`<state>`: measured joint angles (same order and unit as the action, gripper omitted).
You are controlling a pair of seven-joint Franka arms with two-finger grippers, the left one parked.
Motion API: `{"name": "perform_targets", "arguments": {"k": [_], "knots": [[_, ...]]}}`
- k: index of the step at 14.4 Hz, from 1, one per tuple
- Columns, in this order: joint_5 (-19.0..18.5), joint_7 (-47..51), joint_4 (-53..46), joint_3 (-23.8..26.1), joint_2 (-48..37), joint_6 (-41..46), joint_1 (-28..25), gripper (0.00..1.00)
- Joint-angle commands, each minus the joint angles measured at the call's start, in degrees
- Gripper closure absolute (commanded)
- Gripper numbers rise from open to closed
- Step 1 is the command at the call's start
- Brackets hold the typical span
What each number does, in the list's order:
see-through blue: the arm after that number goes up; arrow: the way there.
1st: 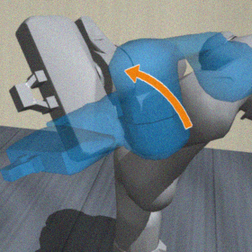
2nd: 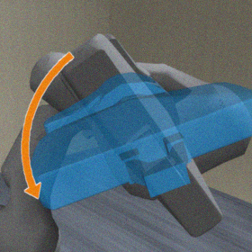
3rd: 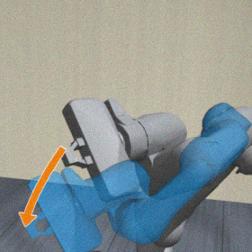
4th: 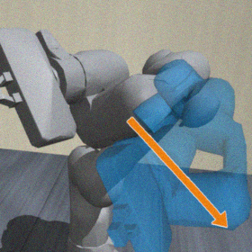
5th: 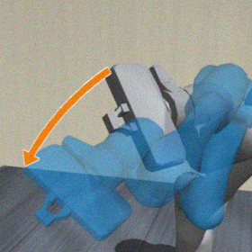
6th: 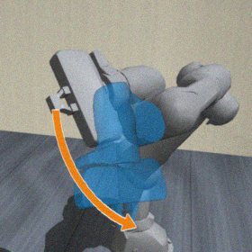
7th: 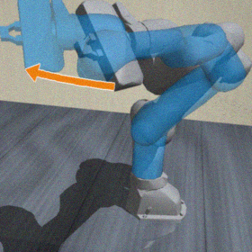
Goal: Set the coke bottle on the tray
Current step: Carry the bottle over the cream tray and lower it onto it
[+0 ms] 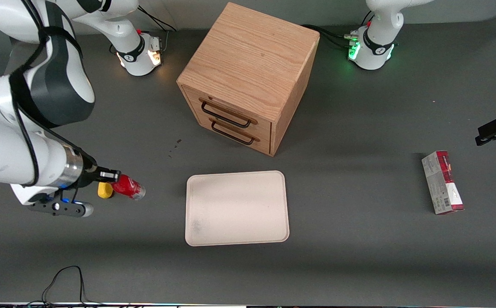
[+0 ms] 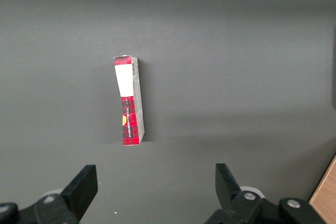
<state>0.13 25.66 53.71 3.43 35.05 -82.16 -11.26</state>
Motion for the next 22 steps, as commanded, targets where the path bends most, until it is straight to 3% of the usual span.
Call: {"name": "perform_targets", "arguments": {"k": [1,13,22], "knots": [[0.57,5.71,-4.58,1.05,4.75,-3.60,-1.39,1.00],[0.05,19.25,-4.58,1.14,15.65,-23.74,-7.37,1.00],[-0.22,20.49,-3.70,0.88,18.56,-24.98,-8.69,1.00]]}}
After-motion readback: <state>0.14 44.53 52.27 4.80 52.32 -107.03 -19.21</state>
